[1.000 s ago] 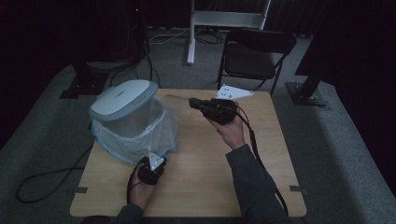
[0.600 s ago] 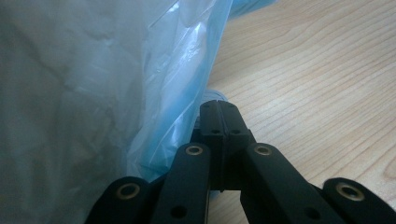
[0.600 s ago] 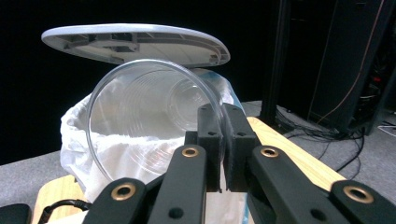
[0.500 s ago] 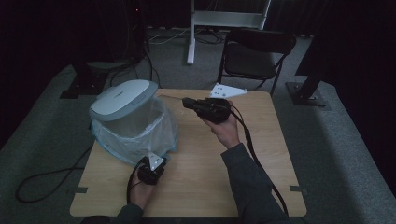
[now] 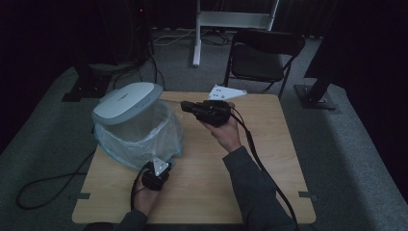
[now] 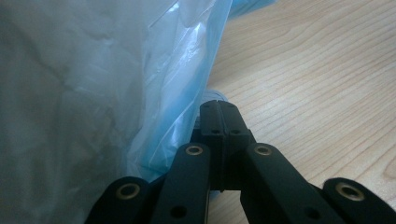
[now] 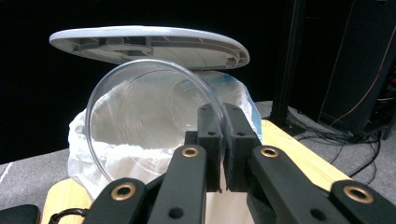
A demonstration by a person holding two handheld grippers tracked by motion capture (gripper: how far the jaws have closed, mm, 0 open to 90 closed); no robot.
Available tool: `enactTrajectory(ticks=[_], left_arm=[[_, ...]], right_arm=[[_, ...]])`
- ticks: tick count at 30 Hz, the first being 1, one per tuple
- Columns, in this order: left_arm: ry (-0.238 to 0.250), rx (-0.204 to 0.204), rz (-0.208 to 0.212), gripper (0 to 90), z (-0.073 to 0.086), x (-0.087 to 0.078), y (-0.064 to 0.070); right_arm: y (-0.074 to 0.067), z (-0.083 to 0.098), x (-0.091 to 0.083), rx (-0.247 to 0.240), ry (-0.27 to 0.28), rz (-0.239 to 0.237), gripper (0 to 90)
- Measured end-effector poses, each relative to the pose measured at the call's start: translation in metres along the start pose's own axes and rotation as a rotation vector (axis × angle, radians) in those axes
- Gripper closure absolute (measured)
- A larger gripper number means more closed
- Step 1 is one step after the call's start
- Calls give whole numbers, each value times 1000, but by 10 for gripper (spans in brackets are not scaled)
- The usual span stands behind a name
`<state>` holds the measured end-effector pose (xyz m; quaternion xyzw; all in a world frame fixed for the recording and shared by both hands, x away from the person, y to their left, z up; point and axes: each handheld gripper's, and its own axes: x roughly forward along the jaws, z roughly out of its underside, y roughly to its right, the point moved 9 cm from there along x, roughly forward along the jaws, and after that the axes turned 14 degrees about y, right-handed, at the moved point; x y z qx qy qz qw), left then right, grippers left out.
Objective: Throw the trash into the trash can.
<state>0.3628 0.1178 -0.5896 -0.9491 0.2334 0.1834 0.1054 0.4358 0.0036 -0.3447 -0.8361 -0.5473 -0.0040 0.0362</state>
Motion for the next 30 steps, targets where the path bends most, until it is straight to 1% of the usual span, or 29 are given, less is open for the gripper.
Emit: enactTrajectory(ticks=[17,22,23,26,27,28,30], left_arm=[[0,-4,0,900,0,0,0],[-1,-1,0,900,0,0,0],[1,-10,0,900,0,0,1],[0,-12,0,900,0,0,1],[-1,-9,0,900,0,0,1],[-1,2,3,900,0,0,0],[0,2,2,900,0,0,0]], right_arm=[[-4,5,13,26,0,-21,870],[-6,8,19,33,-7,-29,870],[-6,9,21,35,-8,-30,870],[-8,11,25,42,-15,-38,869],[-8,12,27,42,-19,-40,869],[-9,13,28,41,-24,-39,869],[-8,14,31,48,-28,-39,867]])
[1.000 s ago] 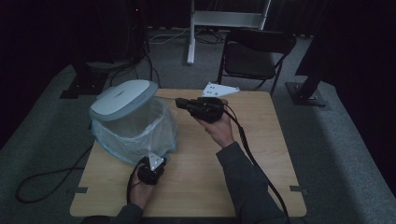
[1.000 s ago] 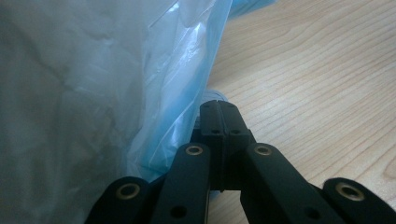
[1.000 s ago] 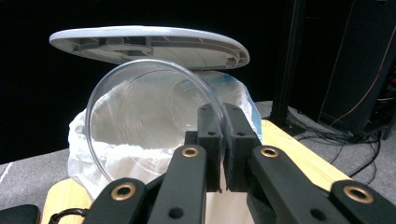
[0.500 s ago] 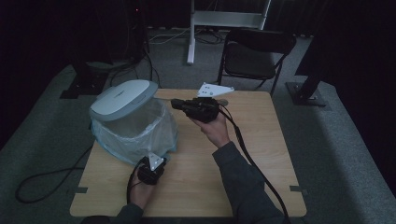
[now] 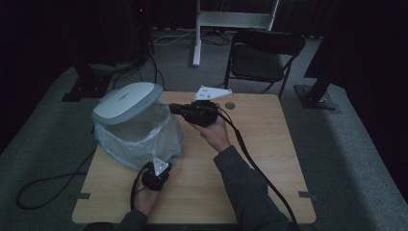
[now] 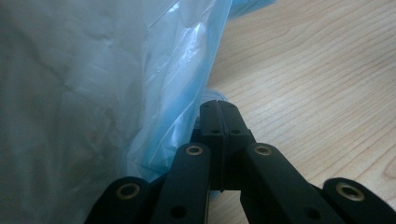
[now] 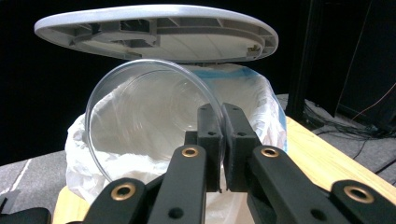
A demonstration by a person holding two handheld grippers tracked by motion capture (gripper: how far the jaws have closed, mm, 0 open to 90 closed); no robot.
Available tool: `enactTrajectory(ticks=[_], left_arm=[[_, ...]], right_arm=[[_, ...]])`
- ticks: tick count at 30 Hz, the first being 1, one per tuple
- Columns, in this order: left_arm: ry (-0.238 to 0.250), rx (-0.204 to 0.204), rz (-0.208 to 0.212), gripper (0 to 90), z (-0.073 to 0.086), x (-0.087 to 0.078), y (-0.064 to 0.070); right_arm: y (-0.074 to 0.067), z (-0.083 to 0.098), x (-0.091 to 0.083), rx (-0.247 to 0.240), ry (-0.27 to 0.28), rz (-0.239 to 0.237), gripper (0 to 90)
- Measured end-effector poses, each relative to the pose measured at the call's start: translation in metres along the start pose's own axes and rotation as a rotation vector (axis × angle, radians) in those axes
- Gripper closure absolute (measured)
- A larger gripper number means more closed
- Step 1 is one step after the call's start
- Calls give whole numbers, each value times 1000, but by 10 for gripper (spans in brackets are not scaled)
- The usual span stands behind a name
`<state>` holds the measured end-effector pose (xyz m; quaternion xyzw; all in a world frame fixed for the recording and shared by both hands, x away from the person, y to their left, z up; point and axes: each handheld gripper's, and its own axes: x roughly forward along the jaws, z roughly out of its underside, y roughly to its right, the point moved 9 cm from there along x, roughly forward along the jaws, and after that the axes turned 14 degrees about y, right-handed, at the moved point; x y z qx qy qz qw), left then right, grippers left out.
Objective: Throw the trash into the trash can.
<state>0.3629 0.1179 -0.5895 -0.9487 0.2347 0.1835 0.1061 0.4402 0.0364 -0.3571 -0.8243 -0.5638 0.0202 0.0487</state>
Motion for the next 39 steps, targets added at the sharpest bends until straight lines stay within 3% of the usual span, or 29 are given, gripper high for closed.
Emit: enactTrajectory(ticks=[3,5,7,15,25,30,32,39], left_arm=[[0,0,0,900,0,0,0],[1,0,0,900,0,0,0],[0,0,0,900,0,0,0],[0,2,0,900,0,0,0],[0,-13,-6,900,0,0,1],[0,3,0,900,0,0,0],[1,-26,-7,900,1,0,1],[1,-13,-4,900,0,0,1]], right_arm=[[1,2,2,23,-5,-5,836],[2,3,3,27,-13,4,726],[3,4,2,30,-10,5,670],[1,2,-1,30,-10,7,661],[4,14,-13,33,-25,20,632],[7,20,-26,13,-36,53,603],[10,20,-32,14,-30,71,597],[19,30,-51,-11,-54,133,585]])
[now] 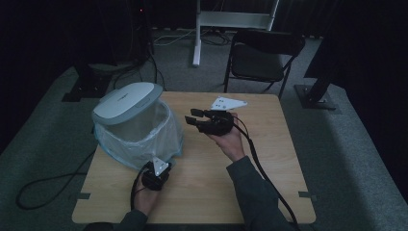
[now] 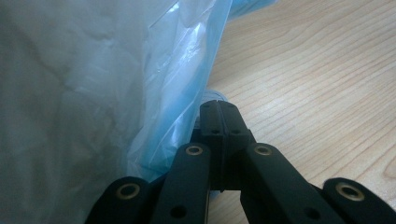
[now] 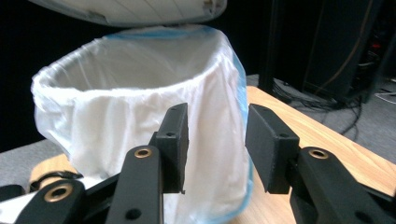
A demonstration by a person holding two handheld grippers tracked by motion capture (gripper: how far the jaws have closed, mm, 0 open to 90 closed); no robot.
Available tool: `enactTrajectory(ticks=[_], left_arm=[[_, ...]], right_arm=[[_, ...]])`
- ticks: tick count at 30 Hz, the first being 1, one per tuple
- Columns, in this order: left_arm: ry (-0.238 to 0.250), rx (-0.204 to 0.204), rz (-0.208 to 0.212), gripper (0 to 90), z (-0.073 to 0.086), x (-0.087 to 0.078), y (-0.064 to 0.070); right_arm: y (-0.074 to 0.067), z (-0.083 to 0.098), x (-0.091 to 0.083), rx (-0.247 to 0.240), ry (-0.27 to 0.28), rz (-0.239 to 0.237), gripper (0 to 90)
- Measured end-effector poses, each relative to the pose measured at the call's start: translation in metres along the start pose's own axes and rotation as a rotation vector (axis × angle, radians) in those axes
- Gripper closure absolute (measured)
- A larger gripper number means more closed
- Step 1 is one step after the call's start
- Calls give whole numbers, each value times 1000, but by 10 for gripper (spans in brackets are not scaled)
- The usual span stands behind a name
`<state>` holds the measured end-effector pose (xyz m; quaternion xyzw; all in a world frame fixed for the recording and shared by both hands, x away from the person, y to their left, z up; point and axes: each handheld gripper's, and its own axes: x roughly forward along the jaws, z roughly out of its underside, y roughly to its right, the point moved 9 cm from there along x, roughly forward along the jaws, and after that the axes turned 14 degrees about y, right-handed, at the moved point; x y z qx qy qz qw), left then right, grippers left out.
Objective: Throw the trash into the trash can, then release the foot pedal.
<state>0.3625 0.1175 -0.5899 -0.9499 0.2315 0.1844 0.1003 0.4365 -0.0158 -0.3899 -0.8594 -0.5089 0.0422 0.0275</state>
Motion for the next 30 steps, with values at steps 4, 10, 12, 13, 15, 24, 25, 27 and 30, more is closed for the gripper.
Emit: enactTrajectory(ticks=[4,10,12,13,15,24,25,27,30], left_arm=[[0,0,0,900,0,0,0],[-1,8,0,900,0,0,-1],[-1,2,1,900,0,0,0],[-2,3,2,900,0,0,0],[3,-4,-1,900,0,0,0],[1,-1,-3,900,0,0,0],[1,-5,-3,900,0,0,0],[1,-10,-3,900,0,0,1],[-1,-14,-4,900,0,0,1]], right_arm=[[3,5,-4,-5,-11,13,580],[14,25,-18,-40,-63,81,567],[18,31,-24,-42,-74,96,563],[20,34,-27,-41,-79,106,557],[24,41,-33,-42,-93,123,557],[39,69,-54,-2,-128,177,548],[40,71,-55,2,-128,179,548],[41,76,-57,5,-137,185,548],[42,81,-58,7,-148,195,548]])
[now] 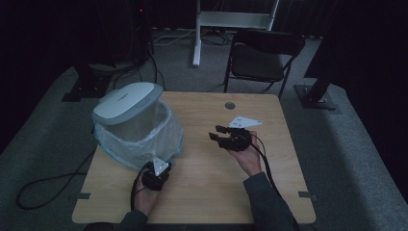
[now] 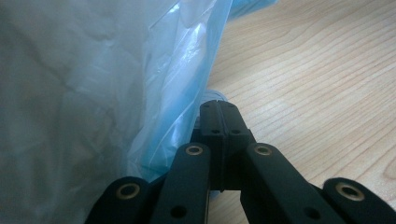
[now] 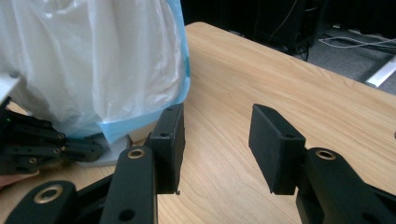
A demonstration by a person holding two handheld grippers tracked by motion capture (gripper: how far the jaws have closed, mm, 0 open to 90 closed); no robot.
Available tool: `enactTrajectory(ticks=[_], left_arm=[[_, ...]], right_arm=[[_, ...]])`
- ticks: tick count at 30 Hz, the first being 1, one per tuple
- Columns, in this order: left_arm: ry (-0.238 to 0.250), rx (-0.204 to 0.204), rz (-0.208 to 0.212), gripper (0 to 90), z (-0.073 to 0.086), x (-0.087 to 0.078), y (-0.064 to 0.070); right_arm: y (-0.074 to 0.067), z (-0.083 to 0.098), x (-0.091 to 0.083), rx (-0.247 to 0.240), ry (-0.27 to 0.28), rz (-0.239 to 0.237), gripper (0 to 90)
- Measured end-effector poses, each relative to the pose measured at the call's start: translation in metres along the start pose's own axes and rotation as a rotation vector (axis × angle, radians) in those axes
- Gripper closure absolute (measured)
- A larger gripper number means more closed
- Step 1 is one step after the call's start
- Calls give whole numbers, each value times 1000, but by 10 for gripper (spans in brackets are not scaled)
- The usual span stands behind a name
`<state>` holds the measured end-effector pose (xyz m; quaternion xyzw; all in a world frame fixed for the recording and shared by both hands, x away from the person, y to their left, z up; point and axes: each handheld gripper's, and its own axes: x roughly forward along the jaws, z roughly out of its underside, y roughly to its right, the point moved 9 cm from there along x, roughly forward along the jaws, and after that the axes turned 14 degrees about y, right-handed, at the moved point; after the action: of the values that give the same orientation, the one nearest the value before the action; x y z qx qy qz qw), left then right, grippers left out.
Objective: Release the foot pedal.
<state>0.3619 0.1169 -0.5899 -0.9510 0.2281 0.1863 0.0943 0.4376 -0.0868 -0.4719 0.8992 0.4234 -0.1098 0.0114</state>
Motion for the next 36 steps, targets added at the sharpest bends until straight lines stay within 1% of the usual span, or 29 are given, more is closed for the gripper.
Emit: enactTrajectory(ticks=[3,18,33,34,36], left_arm=[[0,9,1,900,0,0,-1],[1,5,-5,900,-1,0,0],[-2,6,-5,900,-2,-1,0],[-2,26,-2,900,-2,-1,-2],[0,21,-4,900,-3,-1,-1]], right_arm=[[1,3,-1,5,-2,3,548],[4,14,-4,23,-12,10,548],[5,19,-5,28,-17,10,548],[5,19,-5,30,-17,10,548],[6,20,-5,29,-17,10,548]])
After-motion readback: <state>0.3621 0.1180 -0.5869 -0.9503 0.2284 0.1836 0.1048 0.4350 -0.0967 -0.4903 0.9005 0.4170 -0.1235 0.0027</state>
